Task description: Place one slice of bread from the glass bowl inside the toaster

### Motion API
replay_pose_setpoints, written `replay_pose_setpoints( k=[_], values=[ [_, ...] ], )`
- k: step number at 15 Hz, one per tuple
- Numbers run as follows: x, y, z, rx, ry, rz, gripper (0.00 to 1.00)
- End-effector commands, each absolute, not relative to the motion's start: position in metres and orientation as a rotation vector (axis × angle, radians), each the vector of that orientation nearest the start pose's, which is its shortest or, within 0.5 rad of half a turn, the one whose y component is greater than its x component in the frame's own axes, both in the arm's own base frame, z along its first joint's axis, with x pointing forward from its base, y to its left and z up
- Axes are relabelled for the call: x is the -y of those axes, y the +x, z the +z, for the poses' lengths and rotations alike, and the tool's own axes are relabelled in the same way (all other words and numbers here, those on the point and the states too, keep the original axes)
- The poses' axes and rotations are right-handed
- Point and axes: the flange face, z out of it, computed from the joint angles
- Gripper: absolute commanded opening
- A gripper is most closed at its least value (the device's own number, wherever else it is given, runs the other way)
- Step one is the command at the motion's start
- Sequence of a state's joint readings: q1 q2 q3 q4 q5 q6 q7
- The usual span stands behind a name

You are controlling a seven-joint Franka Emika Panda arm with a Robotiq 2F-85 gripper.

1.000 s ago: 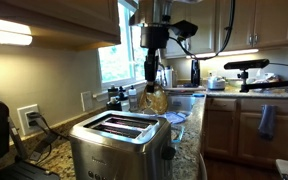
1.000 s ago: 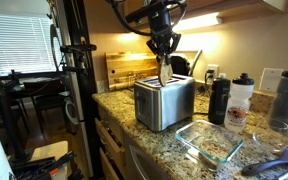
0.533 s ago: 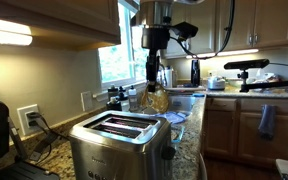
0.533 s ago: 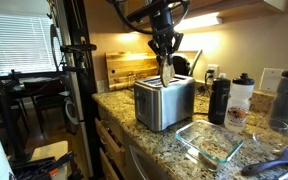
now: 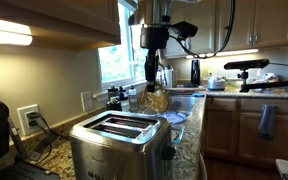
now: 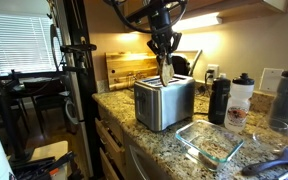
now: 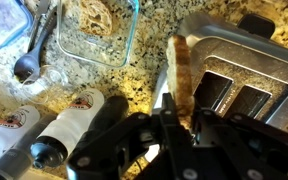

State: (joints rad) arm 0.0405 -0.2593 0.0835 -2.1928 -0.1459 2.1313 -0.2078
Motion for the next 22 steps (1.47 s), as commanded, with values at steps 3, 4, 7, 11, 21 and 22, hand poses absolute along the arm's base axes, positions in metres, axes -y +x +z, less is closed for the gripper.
replay_pose_setpoints(
  k=[3,4,7,11,21,22],
  values=[
    [-0.063,0.480,0.524,0.610,-3.258,-0.350,0.08],
    [-0.063,0.480,0.525,0.604,-3.259,-0.356,0.08],
    [-0.065,0.480,0.530,0.589,-3.267,-0.370,0.08],
    [-0.071,0.479,0.529,0.600,-3.271,-0.367,0.08],
    [-0.087,0.482,0.531,0.643,-3.245,-0.371,0.08],
    [-0.088,0.483,0.531,0.645,-3.244,-0.373,0.08]
  ],
)
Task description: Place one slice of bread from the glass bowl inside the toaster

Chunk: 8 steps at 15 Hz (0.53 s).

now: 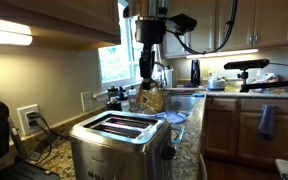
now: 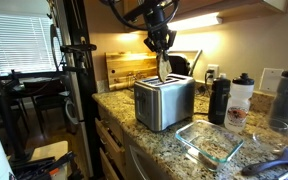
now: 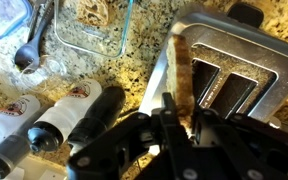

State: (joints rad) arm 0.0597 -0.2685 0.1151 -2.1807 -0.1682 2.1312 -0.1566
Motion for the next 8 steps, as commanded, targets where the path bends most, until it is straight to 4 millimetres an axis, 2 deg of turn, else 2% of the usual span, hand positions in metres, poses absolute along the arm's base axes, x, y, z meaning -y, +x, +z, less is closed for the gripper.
replay_pose_setpoints(
  k=[1,8],
  values=[
    [-0.089,0.484,0.531,0.647,-3.243,-0.372,0.08],
    [-0.102,0.489,0.528,0.652,-3.236,-0.354,0.08]
  ],
)
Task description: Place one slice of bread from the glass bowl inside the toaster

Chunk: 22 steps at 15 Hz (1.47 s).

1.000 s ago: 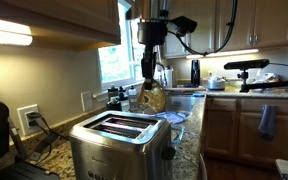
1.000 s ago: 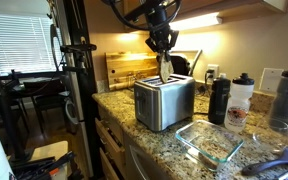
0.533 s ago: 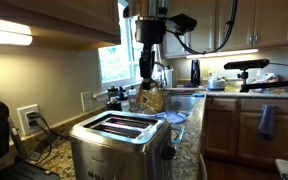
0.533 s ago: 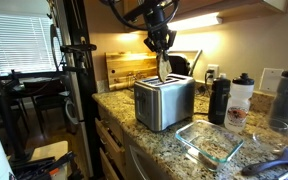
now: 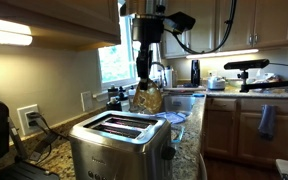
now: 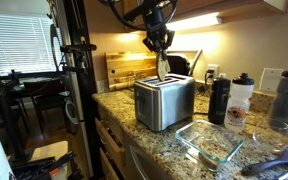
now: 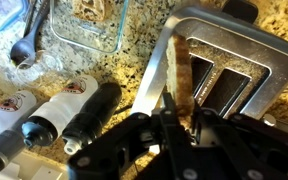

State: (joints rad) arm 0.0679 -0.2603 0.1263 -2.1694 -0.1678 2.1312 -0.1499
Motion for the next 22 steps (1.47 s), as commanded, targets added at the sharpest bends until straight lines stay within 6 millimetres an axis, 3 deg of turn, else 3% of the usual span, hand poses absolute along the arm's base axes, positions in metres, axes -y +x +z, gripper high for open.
replay_pose_setpoints(
  k=[1,9,22],
  values=[
    [-0.105,0.489,0.527,0.647,-3.236,-0.351,0.08],
    [-0.126,0.492,0.516,0.595,-3.241,-0.318,0.08],
    [-0.125,0.510,0.511,0.544,-3.240,-0.317,0.08]
  ],
)
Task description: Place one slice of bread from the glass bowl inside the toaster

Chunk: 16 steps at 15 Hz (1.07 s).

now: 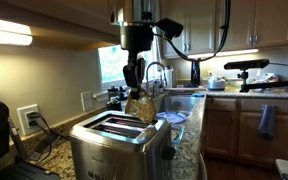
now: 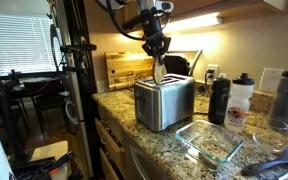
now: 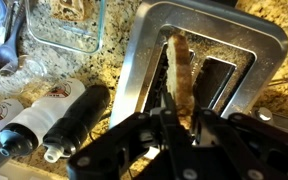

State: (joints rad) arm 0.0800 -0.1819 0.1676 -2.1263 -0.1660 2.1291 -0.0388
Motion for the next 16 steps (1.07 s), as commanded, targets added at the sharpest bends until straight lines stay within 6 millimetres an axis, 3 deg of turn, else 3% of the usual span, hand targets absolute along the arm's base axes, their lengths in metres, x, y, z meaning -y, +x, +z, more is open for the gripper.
replay_pose_setpoints(
  k=[1,11,12,13,16],
  values=[
    [-0.125,0.514,0.511,0.539,-3.241,-0.317,0.08],
    [-0.119,0.536,0.505,0.494,-3.238,-0.299,0.08],
    [-0.117,0.537,0.504,0.485,-3.239,-0.296,0.40],
    [-0.117,0.538,0.504,0.483,-3.238,-0.296,0.41],
    [-0.114,0.541,0.505,0.473,-3.237,-0.298,0.60]
  ],
)
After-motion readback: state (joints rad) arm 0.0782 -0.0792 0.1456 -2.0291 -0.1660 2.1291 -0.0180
